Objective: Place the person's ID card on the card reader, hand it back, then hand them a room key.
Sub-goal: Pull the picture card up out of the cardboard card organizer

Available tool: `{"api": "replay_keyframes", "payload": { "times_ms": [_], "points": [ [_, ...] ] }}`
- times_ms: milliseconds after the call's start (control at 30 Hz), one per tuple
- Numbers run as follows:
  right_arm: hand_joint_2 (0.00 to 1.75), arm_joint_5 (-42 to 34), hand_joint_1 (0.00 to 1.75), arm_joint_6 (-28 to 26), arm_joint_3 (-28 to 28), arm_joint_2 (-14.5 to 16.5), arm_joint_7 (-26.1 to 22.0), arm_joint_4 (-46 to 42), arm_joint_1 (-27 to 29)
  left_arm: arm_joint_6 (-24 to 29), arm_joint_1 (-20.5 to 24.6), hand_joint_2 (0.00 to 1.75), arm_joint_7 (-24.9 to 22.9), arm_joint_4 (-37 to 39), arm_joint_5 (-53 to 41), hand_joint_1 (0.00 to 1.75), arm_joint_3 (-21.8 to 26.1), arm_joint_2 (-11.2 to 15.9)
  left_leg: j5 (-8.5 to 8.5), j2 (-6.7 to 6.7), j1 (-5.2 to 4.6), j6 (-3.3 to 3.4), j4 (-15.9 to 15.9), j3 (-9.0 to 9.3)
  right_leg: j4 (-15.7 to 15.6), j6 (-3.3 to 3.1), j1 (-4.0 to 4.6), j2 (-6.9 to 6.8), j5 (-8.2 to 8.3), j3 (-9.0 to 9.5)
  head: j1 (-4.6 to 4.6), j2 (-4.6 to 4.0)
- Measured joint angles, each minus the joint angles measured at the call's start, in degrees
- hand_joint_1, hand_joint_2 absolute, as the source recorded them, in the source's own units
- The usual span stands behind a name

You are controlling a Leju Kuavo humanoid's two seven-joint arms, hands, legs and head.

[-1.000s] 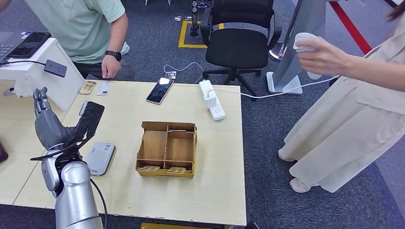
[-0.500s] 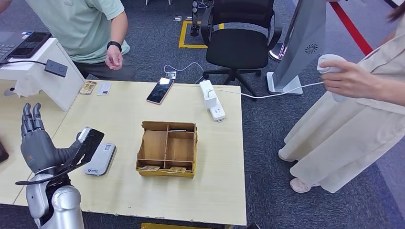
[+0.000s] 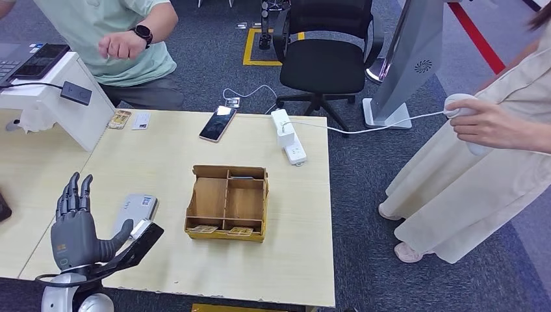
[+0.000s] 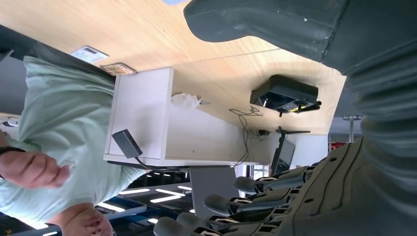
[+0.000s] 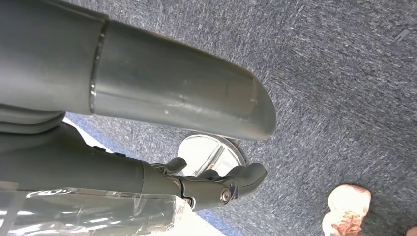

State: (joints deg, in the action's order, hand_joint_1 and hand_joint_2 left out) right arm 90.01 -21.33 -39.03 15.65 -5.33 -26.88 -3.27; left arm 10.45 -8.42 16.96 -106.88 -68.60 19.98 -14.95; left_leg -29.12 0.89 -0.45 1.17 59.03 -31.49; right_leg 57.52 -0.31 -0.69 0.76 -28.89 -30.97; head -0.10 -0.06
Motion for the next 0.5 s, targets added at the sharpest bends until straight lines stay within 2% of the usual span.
{"api": "replay_keyframes", "payload": {
  "times_ms": [500],
  "points": [
    [0.0, 0.0, 0.0, -0.3, -1.1, 0.1, -0.1, -0.2, 0.0, 2.6, -4.3, 1.75, 0.2, 0.9, -7.5, 0.0, -5.6, 2.2, 0.0, 0.0, -0.01, 0.01, 0.0, 0.0, 0.0, 0.0, 0.0, 0.0, 0.0, 0.0, 0.01, 0.01]
  ]
}}
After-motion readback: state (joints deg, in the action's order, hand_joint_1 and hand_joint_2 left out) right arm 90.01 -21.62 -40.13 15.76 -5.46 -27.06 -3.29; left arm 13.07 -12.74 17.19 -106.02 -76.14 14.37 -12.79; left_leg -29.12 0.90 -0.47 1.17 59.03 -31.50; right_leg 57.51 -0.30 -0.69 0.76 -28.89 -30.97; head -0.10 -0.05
